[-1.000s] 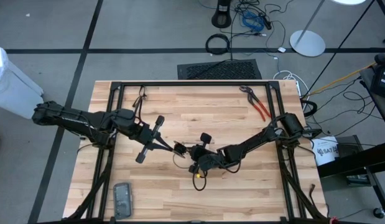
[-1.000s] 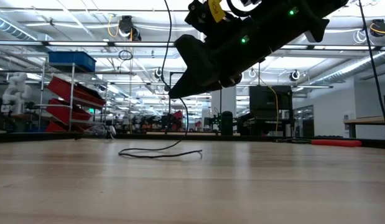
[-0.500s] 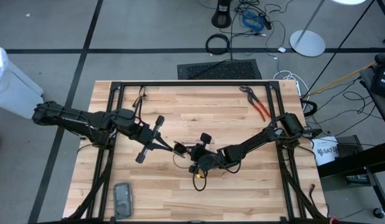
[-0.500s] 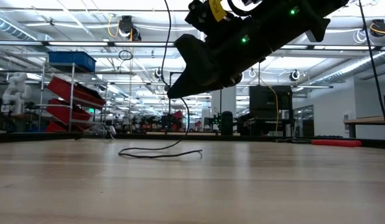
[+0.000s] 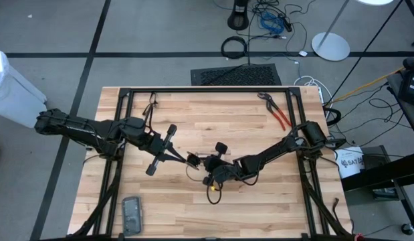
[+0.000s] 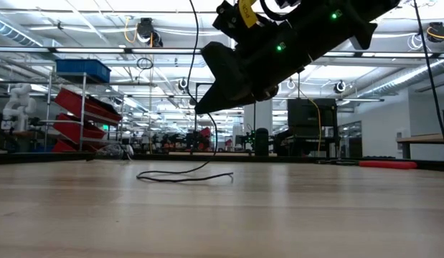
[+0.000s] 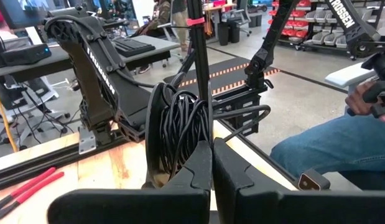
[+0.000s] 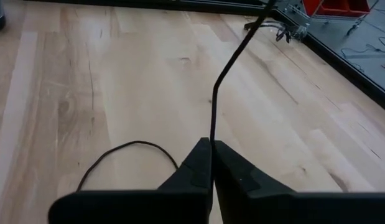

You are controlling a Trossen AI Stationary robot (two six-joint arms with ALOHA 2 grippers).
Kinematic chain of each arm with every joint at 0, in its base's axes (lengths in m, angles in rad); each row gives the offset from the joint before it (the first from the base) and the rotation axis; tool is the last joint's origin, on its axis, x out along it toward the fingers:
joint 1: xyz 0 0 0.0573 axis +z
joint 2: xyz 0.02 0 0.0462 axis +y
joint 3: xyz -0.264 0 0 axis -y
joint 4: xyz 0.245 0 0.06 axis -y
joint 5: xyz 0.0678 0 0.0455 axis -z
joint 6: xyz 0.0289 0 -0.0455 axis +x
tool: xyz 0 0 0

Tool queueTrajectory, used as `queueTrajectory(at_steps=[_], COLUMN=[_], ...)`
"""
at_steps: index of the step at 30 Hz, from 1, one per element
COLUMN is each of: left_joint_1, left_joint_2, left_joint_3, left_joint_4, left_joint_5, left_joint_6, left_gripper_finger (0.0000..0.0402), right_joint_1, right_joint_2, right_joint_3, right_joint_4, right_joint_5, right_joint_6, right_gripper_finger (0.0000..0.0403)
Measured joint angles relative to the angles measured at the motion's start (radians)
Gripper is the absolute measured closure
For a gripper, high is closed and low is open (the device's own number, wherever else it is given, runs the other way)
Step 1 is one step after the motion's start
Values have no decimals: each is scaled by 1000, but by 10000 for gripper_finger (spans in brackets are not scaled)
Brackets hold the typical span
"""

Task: Coil cords
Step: Coil the black wire onto the spool

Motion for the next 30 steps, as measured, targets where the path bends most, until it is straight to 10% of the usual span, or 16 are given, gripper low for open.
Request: queueTrajectory(at_steps=[19,30], left_joint_1=[0,0], left_joint_2=[0,3], left_joint_3=[-1,-1], left_joint_4=[-138,-152], left_joint_5=[0,85], left_joint_6=[20,-10], left_gripper_finger=[400,400], right_joint_1=[258,355], right_joint_2=[-326,-424], right_joint_3=[0,105], right_joint_4=[-243,-228], right_joint_5=[-162,55], right_joint_6=[-84,-374], right_gripper_finger=[403,403])
